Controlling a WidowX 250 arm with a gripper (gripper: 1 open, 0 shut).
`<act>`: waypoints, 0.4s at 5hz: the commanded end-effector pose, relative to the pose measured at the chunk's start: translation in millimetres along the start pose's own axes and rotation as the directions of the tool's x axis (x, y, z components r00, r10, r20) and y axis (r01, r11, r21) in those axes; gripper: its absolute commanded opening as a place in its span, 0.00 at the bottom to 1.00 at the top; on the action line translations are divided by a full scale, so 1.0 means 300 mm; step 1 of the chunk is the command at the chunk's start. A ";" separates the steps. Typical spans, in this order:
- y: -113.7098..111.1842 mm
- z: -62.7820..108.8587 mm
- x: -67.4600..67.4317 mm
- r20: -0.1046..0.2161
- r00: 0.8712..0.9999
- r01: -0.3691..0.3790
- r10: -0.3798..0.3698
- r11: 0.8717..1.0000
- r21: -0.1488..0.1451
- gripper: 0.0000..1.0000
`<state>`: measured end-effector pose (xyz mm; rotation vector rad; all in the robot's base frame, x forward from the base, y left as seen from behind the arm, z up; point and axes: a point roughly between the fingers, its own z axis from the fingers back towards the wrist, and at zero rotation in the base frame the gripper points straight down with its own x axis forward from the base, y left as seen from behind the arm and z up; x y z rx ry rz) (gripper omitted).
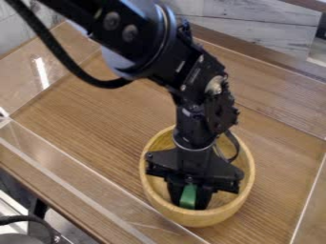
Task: Remove the green block from inside the brown bowl and put it on the table
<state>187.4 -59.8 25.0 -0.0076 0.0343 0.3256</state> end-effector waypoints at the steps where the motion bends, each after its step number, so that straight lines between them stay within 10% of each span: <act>1: -0.019 0.050 -0.016 0.034 0.999 -0.003 0.004 1.000 -0.014 0.00; 2: -0.026 0.043 -0.041 0.031 0.997 -0.066 0.067 0.998 -0.011 0.00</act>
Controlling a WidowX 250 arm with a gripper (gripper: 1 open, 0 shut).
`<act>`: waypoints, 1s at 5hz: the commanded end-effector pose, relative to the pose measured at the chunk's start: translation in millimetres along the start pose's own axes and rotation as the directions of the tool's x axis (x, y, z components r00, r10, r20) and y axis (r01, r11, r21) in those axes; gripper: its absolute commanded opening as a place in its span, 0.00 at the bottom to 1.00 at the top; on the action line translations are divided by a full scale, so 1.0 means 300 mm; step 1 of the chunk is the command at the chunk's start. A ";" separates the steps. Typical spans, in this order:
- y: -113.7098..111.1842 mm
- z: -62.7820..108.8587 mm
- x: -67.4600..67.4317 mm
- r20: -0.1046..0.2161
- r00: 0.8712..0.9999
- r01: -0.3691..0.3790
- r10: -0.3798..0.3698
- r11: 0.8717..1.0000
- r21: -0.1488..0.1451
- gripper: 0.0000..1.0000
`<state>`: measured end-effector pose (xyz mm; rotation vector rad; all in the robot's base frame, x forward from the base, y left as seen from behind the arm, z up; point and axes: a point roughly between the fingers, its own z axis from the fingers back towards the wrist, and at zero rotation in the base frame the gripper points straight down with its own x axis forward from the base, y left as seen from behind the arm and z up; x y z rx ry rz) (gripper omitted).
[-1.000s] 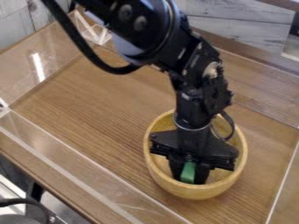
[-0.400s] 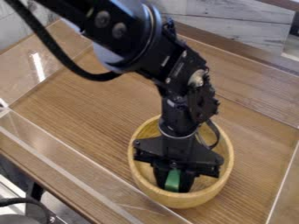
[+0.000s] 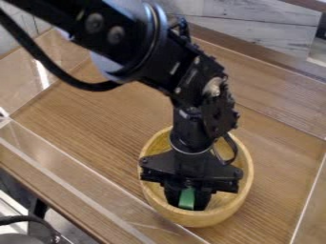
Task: Remove the green block from inside the brown bowl and put it on the table
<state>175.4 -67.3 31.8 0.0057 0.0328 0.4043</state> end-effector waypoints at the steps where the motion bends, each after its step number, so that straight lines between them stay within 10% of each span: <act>1: -0.027 0.021 -0.006 0.025 0.998 -0.048 0.049 0.999 -0.020 0.00; 5: -0.075 0.212 -0.019 0.056 0.997 0.051 -0.051 0.999 -0.003 0.00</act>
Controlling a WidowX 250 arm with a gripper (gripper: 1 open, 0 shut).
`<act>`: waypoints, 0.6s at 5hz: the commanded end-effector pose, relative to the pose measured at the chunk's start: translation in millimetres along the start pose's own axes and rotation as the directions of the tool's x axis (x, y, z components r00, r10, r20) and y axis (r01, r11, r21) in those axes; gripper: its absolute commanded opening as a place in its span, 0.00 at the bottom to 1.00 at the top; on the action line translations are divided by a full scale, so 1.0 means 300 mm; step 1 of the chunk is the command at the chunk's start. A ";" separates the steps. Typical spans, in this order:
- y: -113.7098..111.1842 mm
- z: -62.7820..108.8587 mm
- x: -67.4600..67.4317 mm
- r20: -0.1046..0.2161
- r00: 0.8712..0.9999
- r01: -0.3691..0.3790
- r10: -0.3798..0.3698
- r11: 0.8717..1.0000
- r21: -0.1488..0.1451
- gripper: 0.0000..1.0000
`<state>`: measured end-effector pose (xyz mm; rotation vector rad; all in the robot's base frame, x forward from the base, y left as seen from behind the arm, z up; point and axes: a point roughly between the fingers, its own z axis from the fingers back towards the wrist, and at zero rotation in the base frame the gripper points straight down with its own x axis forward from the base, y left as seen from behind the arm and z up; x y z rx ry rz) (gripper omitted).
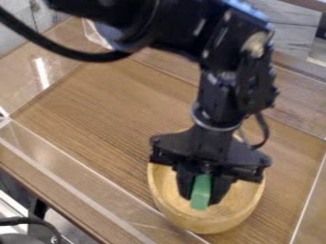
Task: Remove the green block from inside the brown bowl and put it on the table
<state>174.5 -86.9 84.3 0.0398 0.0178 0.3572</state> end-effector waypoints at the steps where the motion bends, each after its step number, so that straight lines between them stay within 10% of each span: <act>1: 0.018 0.067 0.026 0.041 0.999 0.029 -0.027 0.999 -0.038 0.00; 3: 0.063 0.066 0.039 0.045 0.999 -0.015 0.017 0.999 -0.041 0.00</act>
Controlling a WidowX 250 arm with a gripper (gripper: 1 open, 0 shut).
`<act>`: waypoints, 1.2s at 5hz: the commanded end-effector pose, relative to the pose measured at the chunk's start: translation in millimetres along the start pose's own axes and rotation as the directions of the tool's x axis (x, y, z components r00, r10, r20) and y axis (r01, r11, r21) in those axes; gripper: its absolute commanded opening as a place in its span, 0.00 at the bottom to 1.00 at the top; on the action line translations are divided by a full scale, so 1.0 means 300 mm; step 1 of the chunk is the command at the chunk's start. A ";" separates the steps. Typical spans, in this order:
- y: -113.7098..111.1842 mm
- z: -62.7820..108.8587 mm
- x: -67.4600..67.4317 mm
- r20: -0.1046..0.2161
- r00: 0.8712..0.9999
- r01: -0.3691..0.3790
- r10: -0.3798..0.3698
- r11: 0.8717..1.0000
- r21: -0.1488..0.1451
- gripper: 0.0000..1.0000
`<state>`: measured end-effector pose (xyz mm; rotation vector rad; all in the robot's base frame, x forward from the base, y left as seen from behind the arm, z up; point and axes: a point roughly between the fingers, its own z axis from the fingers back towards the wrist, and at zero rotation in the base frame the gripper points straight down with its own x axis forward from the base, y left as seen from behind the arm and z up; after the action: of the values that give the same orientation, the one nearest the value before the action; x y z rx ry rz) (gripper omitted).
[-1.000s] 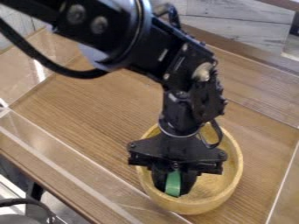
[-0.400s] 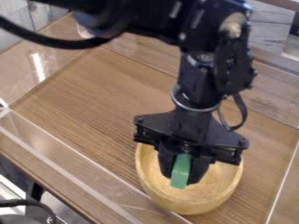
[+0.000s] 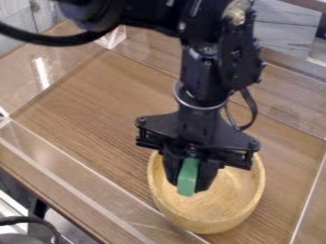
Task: Remove the green block from inside the brown bowl and put it on the table
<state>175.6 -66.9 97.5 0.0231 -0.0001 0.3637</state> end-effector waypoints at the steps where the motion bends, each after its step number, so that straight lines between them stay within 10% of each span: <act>1: -0.004 0.020 0.006 0.029 0.998 -0.061 0.061 0.998 -0.021 0.00; 6: 0.018 0.102 0.036 0.043 0.998 0.044 -0.043 0.998 -0.033 0.00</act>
<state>176.3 -58.2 116.3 0.0237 0.0012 0.3102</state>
